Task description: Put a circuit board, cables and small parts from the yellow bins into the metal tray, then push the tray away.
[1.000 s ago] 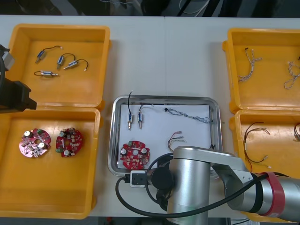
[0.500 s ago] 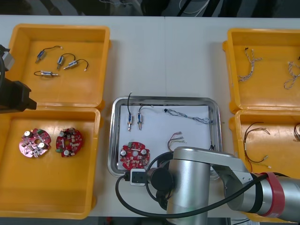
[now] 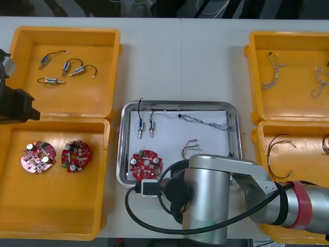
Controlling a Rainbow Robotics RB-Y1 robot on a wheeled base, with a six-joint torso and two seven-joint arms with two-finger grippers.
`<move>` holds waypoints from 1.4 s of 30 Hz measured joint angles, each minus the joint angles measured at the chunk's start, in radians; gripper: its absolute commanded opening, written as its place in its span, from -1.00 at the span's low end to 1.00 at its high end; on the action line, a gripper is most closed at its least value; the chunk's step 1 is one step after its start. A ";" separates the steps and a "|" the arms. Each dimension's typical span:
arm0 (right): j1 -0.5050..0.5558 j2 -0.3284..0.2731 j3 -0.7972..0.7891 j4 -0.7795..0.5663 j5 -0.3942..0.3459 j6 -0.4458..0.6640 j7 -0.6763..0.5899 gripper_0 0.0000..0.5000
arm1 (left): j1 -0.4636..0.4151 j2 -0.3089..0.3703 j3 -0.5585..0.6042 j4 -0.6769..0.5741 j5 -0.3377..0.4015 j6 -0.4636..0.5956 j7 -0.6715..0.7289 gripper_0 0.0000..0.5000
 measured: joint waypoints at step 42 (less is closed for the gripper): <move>-0.277 -0.040 -0.042 0.251 -0.341 -0.082 0.003 -1.00 | 0.000 0.000 0.000 -0.001 0.000 0.000 0.000 1.00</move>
